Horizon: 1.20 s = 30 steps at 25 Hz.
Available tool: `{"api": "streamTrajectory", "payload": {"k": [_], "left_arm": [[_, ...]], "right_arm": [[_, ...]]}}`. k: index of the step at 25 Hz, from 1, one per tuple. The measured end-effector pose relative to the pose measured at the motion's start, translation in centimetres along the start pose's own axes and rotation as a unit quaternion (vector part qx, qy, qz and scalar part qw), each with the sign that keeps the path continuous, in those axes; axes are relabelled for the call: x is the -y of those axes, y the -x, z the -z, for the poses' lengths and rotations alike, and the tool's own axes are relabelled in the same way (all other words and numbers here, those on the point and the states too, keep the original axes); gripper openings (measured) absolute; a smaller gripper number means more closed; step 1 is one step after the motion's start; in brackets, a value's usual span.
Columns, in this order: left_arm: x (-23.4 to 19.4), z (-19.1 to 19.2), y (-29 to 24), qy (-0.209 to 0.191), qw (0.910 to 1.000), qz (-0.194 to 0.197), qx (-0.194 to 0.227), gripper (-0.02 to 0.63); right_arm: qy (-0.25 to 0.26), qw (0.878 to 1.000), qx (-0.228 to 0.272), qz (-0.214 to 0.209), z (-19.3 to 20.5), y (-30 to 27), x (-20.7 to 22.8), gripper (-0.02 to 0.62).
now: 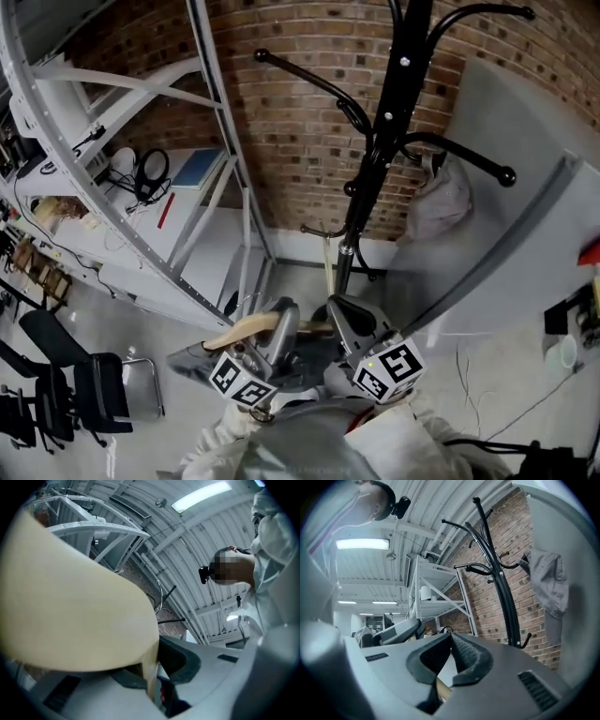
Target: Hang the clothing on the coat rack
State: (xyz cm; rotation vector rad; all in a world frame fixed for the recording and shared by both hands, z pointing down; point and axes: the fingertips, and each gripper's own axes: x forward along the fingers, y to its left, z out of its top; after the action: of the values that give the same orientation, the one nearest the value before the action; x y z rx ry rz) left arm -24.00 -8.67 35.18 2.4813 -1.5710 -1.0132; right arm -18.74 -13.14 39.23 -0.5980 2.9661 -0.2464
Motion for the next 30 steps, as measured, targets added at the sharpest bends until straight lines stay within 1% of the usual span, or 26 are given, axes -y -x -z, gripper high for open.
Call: {"api": "streamTrajectory", "payload": {"k": [4, 10, 13, 21, 26, 30], "left_arm": [[0.0, 0.4, -0.8, 0.023, 0.9985, 0.046, -0.021, 0.055], [0.6, 0.8, -1.9, 0.045, 0.9934, 0.095, -0.044, 0.055], [1.0, 0.8, -2.5, 0.054, 0.9903, 0.118, -0.051, 0.055], [3.3, 0.4, -5.3, 0.077, 0.9807, 0.171, -0.054, 0.055], [4.5, 0.9, -7.3, 0.093, 0.9764, 0.186, -0.057, 0.055], [4.8, 1.7, -9.0, 0.104, 0.9753, 0.186, -0.060, 0.055]], "right_arm": [[0.006, 0.999, 0.005, 0.053, -0.1, 0.7, 0.4, 0.025], [0.013, 0.993, 0.006, 0.118, -0.2, 2.5, 0.6, 0.025], [0.016, 0.990, 0.010, 0.143, -0.4, 3.4, 0.6, 0.025], [0.025, 0.982, 0.025, 0.186, -1.9, 5.6, 1.7, 0.025], [0.033, 0.978, 0.039, 0.201, -3.3, 6.6, 3.0, 0.025], [0.042, 0.975, 0.046, 0.211, -4.4, 7.5, 4.2, 0.025]]}}
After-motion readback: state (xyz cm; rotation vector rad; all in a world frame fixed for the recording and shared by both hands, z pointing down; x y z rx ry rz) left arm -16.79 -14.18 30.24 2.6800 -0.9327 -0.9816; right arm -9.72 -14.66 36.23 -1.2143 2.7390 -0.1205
